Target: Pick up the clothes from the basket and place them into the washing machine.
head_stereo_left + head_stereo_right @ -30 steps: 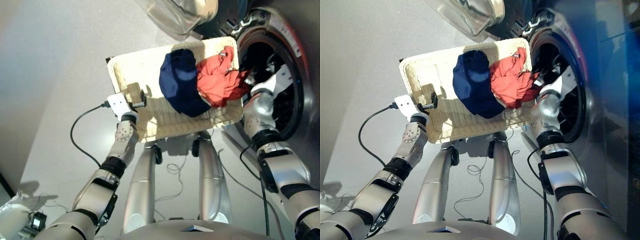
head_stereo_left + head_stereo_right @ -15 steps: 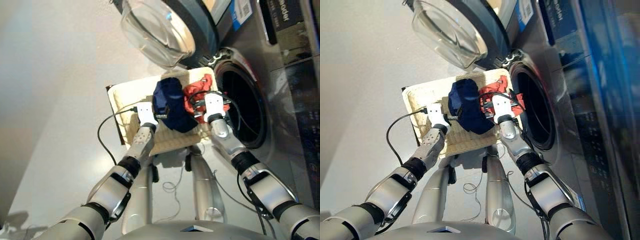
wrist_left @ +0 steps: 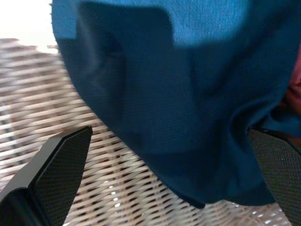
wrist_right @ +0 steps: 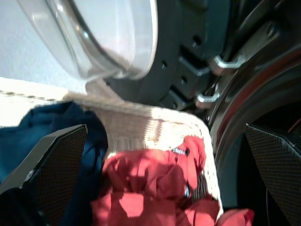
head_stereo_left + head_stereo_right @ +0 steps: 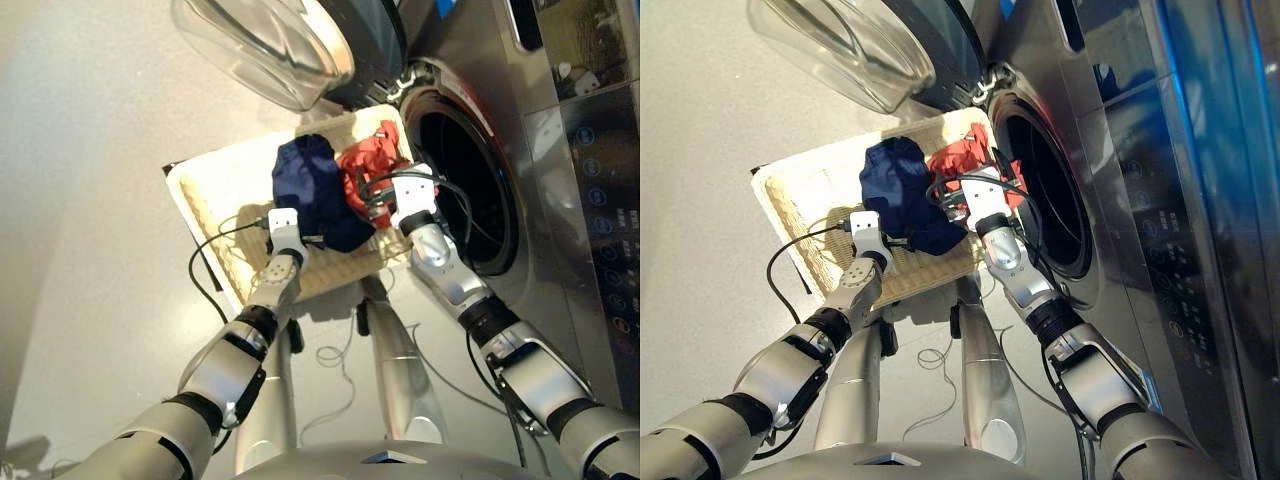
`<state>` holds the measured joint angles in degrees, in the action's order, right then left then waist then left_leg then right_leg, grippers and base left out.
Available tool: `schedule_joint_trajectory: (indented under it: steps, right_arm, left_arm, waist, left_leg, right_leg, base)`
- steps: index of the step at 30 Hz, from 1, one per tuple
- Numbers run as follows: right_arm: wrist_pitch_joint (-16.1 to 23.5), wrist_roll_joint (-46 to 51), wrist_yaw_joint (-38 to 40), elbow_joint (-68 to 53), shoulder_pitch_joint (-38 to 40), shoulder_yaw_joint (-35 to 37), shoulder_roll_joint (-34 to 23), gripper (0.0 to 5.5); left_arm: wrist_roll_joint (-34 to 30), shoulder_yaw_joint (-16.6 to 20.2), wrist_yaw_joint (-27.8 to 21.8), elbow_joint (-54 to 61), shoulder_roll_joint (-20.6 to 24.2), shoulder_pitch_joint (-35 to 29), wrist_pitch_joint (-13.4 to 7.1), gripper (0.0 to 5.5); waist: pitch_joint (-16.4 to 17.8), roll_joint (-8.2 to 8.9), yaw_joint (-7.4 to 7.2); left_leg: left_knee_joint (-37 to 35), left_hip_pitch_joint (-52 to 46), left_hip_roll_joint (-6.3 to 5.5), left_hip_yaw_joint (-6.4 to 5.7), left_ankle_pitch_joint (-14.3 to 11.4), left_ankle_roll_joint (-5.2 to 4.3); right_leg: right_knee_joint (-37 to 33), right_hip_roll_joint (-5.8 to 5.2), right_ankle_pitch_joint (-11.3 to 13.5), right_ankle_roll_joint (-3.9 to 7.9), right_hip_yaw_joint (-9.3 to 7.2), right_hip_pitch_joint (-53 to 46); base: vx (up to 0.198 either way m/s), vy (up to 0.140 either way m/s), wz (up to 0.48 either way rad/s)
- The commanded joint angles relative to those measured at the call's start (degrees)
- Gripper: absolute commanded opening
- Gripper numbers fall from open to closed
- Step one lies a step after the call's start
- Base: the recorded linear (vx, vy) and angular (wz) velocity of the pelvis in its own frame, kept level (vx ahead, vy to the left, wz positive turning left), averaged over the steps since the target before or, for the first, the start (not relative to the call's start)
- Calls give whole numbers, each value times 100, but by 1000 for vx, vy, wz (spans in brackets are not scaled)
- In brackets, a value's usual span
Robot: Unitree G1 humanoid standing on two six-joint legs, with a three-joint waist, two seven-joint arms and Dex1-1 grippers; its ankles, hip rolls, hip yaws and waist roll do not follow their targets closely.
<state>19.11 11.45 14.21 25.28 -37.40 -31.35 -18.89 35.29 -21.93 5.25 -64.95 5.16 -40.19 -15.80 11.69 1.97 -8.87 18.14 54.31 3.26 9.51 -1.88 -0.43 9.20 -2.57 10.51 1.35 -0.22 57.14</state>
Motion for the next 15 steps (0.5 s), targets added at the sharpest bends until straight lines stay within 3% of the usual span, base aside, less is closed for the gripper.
schedule_joint_trajectory:
  steps: [1, 6, 8, 15]
  right_arm:
    - [304, -155, -46, -670, -530, 111, 238, 550]
    - [303, -89, -73, -754, -598, 130, 306, 550]
    - [301, -62, -89, -704, -578, 161, 325, 550]
    - [296, -121, -193, -486, -283, 239, 315, 550]
  left_arm:
    - [-118, 194, 94, -39, 154, -560, -84, 550]
    - [-51, 298, 88, -138, 344, -845, -25, 550]
    - [-71, 337, 104, -170, 368, -904, -16, 0]
    - [-54, 266, 81, -1, 230, -764, -107, 0]
  waist:
    - [398, 159, -140]
    - [360, 174, -231]
    - [340, 171, -249]
    - [192, 33, -199]
  left_leg:
    - [749, 221, 139, -302, -647, -59]
    - [916, 508, 215, -317, -716, -44]
    - [958, 554, 224, -323, -733, -39]
    - [654, 298, 138, -347, -674, -57]
  right_leg:
    - [585, 50, -739, 585, -191, 120]
    - [804, 130, -768, 577, -190, 479]
    - [828, 132, -773, 568, -190, 533]
    - [712, 61, -742, 566, -184, 396]
  base:
    - [0, 0, 0]
    - [0, 0, 0]
    - [0, 0, 0]
    - [0, 0, 0]
